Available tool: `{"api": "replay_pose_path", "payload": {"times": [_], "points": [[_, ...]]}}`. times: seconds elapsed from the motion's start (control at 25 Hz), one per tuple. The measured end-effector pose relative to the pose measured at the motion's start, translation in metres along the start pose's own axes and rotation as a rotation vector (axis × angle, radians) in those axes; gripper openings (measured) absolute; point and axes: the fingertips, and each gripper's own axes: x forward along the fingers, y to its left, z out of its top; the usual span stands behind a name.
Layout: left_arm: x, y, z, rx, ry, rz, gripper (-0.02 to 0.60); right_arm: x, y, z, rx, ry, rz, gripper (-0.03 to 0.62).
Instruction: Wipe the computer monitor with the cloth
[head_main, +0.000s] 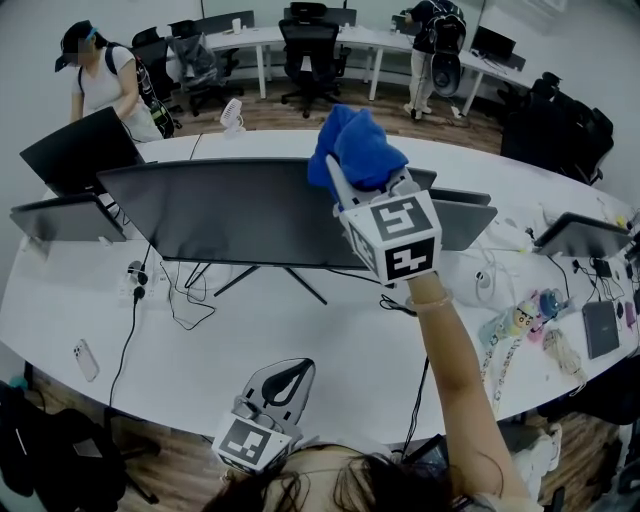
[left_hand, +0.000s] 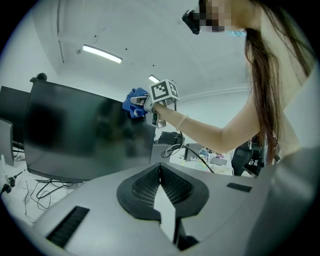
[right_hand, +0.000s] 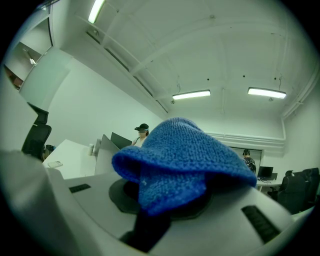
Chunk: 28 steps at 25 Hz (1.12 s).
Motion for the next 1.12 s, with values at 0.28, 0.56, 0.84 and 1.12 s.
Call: {"api": "replay_pose_path", "payload": {"times": [0.28, 0.56, 0.84, 1.12], "points": [[0.009, -0.004, 0.001, 0.002, 0.002, -0.011, 0.009, -0.006, -0.009, -0.004, -0.006, -0.001, -0.009, 0.087], [0.018, -0.015, 0.001, 0.015, 0.008, -0.04, 0.009, -0.018, -0.025, -0.009, 0.002, 0.002, -0.027, 0.087], [0.022, -0.019, -0.001, 0.022, 0.017, -0.047, 0.009, -0.025, -0.035, -0.013, 0.007, 0.0, -0.04, 0.087], [0.024, -0.021, -0.001, 0.025, 0.024, -0.046, 0.009, -0.03, -0.04, -0.015, 0.011, -0.001, -0.047, 0.087]]}}
